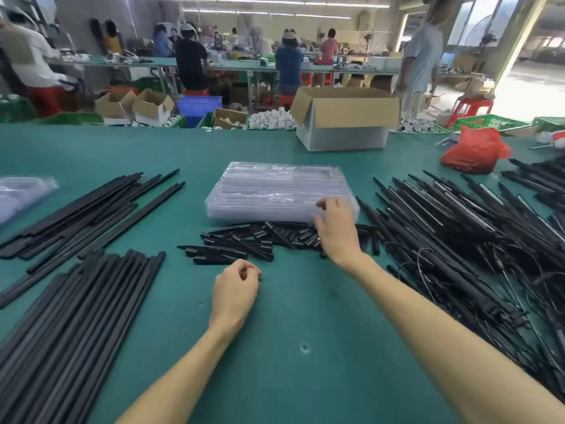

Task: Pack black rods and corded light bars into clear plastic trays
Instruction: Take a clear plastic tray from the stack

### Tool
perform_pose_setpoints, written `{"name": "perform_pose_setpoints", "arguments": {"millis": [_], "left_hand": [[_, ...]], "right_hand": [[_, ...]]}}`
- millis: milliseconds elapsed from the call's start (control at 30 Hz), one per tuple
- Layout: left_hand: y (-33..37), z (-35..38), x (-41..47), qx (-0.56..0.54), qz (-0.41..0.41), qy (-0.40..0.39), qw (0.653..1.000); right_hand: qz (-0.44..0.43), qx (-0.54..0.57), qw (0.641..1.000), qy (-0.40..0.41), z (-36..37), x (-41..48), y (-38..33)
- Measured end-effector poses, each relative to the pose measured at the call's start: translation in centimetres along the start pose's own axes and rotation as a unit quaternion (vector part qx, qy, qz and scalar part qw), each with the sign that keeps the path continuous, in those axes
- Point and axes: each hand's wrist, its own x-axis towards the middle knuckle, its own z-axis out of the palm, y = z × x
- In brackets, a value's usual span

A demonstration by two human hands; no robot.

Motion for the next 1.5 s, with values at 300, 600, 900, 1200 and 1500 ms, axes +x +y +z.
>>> {"name": "perform_pose_setpoints", "arguments": {"millis": [300,600,900,1200,1500], "left_hand": [[-0.3,-0.1,0.4,-0.009,-0.003,0.003,1.000],[0.0,-0.2,0.1,-0.009,-0.007,-0.003,1.000],[0.1,-0.1,0.2,-0.001,-0.007,0.002,1.000],[-0.2,0.0,0.2,0.011,0.001,0.004,1.000],[-0.2,0.1,0.4,0.024,-0.002,0.006,1.000]], "right_hand": [[-0.019,-0.184,0.979,-0.081,0.7,5.3,-0.6],[0.028,-0.083,0.991,-0.100,0.3,6.5,0.5],[0.046,-0.064,0.989,-0.124,0.0,8.1,1.0],[-0.098,-0.261,0.956,-0.091,0.4,7.5,-0.2],[-0.227,-0.403,0.874,-0.148,0.0,7.7,-1.0]]}}
